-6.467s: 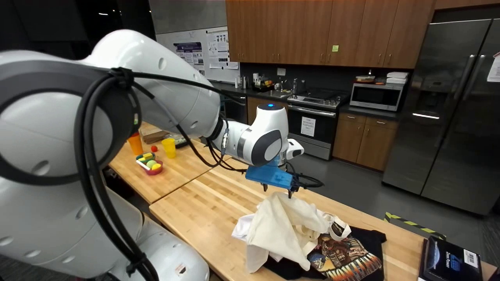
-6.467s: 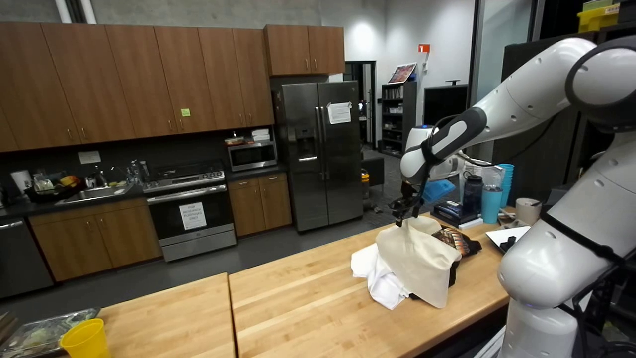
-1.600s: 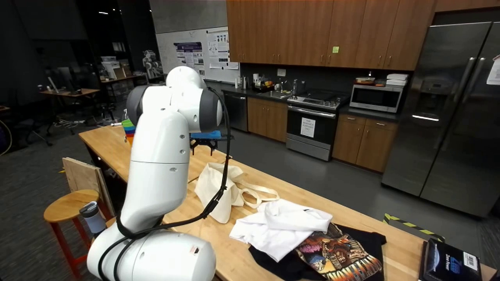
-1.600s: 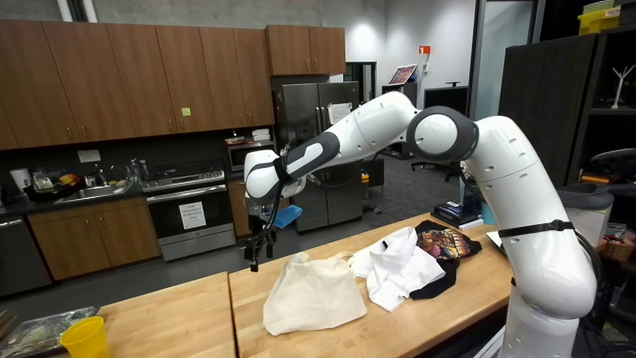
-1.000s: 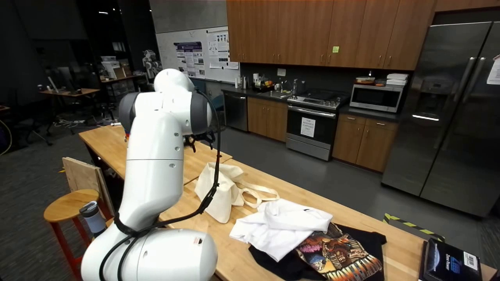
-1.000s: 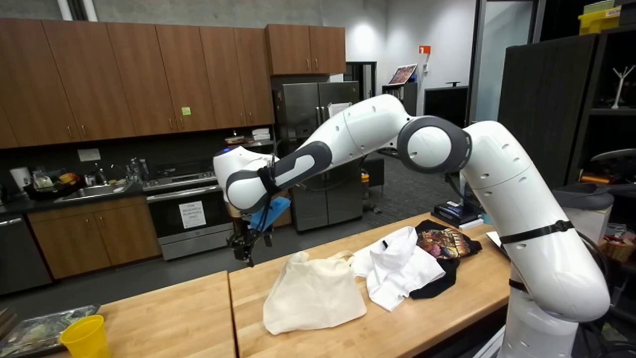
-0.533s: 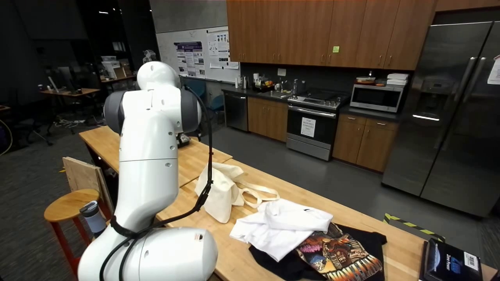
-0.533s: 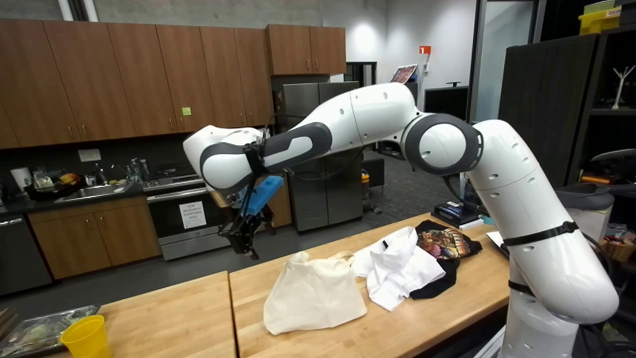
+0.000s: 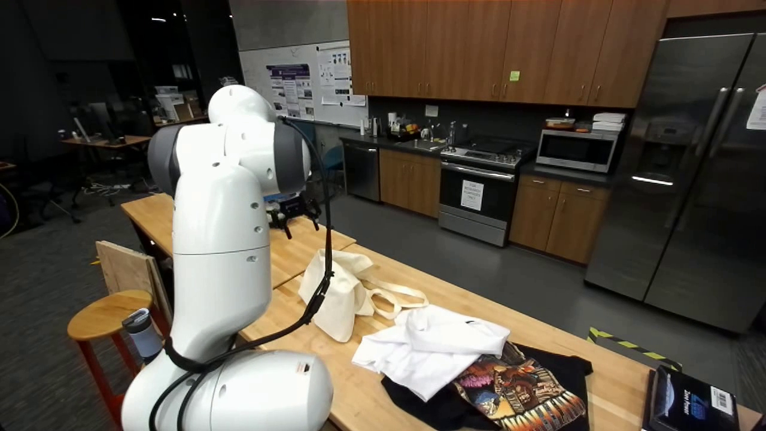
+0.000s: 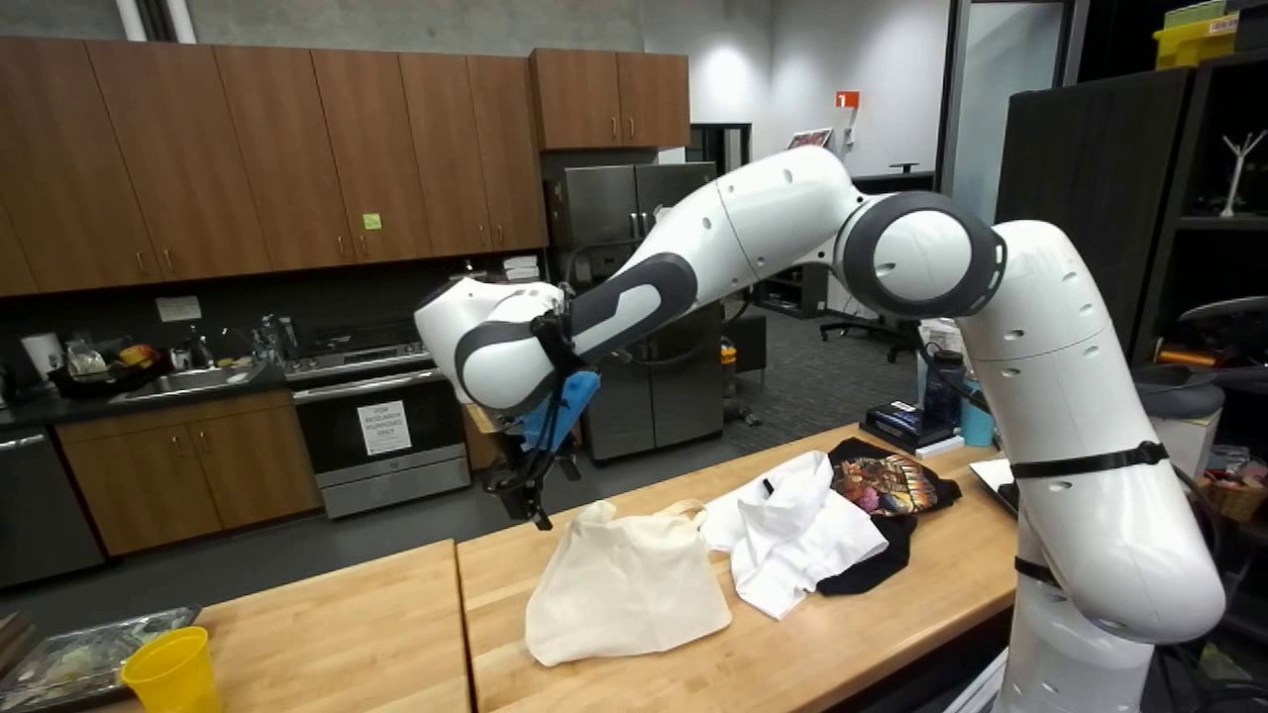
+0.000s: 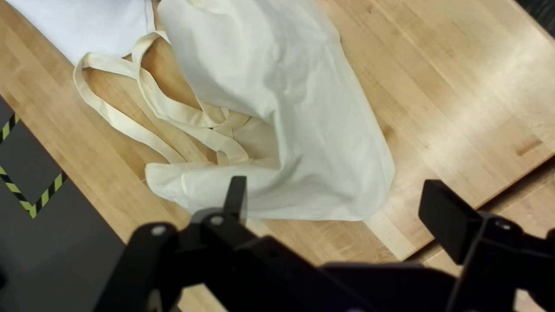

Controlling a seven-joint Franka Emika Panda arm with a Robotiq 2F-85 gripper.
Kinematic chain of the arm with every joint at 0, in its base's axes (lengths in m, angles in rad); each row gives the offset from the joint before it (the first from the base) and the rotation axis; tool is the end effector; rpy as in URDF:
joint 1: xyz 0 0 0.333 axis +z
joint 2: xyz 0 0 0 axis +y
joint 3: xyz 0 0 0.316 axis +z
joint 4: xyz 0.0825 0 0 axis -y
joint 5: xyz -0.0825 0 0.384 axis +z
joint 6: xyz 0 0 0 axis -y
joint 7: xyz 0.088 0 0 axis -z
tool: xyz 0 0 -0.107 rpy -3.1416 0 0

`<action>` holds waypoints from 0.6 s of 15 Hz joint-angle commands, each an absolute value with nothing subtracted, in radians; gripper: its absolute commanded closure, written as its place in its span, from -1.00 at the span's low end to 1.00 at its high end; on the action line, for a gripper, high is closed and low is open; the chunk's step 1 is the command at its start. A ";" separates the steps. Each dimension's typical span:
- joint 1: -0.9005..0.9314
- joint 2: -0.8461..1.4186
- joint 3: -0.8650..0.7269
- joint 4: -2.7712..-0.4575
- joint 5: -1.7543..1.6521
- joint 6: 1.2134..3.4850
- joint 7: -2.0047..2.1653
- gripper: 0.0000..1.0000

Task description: Move the cream tote bag to the left

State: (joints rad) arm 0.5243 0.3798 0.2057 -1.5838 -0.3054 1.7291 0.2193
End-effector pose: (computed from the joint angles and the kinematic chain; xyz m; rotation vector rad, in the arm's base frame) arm 0.5063 0.3961 0.4069 2.7206 0.8233 -0.1420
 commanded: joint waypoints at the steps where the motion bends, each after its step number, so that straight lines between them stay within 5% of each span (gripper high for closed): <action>1: 0.451 0.240 0.203 -1.826 -0.334 1.964 0.283 -1.00; 9: 0.343 0.180 0.183 -2.083 -0.326 2.413 0.391 -1.00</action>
